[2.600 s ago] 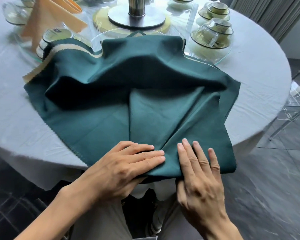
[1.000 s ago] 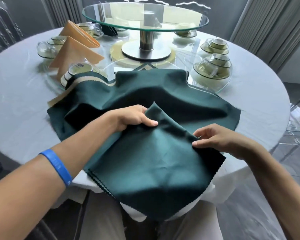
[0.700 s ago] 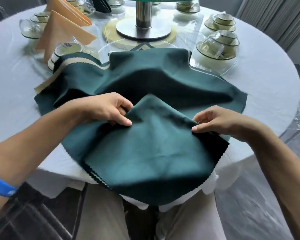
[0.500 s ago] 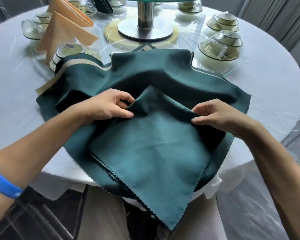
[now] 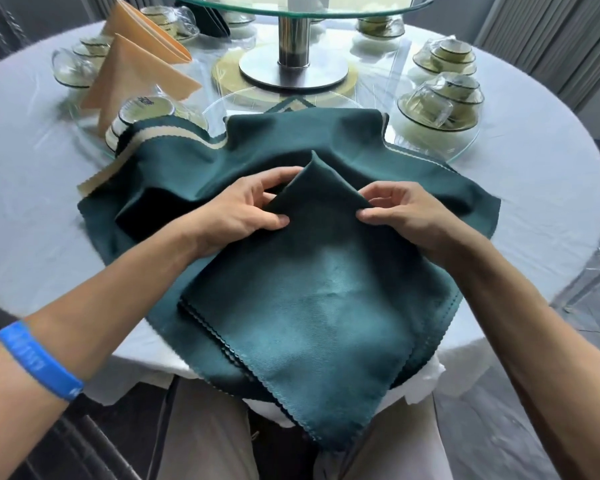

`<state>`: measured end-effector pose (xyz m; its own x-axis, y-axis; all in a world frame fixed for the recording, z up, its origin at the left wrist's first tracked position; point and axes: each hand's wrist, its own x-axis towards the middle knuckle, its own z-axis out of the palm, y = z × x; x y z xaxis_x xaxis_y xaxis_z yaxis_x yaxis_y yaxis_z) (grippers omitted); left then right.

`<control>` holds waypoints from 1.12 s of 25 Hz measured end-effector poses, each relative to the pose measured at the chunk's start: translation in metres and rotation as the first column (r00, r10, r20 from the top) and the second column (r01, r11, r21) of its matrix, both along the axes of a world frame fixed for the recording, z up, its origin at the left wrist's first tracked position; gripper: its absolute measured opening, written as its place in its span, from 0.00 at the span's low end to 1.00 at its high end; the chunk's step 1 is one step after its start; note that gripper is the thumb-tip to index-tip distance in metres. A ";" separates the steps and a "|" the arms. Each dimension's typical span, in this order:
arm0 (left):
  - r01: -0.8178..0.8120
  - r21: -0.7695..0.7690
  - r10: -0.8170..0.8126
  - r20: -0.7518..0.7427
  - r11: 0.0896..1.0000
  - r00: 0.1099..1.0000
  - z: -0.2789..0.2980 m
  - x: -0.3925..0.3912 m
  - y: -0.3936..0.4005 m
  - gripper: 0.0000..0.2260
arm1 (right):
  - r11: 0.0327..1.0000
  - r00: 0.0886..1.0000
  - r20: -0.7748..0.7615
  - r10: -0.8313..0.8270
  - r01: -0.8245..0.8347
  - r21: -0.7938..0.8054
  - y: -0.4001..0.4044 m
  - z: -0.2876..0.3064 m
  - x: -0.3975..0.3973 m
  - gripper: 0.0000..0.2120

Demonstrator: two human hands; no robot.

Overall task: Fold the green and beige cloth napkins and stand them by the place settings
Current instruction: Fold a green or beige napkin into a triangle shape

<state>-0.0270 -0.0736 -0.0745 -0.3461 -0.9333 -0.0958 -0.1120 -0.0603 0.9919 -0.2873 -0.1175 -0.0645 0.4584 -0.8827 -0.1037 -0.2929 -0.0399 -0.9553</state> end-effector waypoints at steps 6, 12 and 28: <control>-0.033 0.056 0.011 0.346 0.998 0.938 -0.011 0.036 0.011 0.12 | 1.000 0.940 -0.341 0.025 -0.022 0.012 -0.006 -0.004 -0.025 0.05; -0.072 0.055 0.060 0.192 0.996 0.980 0.003 0.001 0.000 0.13 | 0.990 0.981 -0.154 0.118 -0.105 0.089 -0.007 0.005 0.006 0.09; -0.174 0.070 0.172 0.034 0.982 0.984 0.005 -0.021 -0.018 0.09 | 0.997 0.999 -0.002 0.034 -0.033 0.069 -0.014 0.000 0.028 0.12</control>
<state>-0.0482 -0.0915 -0.0696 -0.1760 -0.9691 -0.1727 -0.1212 -0.1527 0.9808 -0.2593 -0.1310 -0.0648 0.4872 -0.8575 -0.1654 -0.2955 0.0163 -0.9552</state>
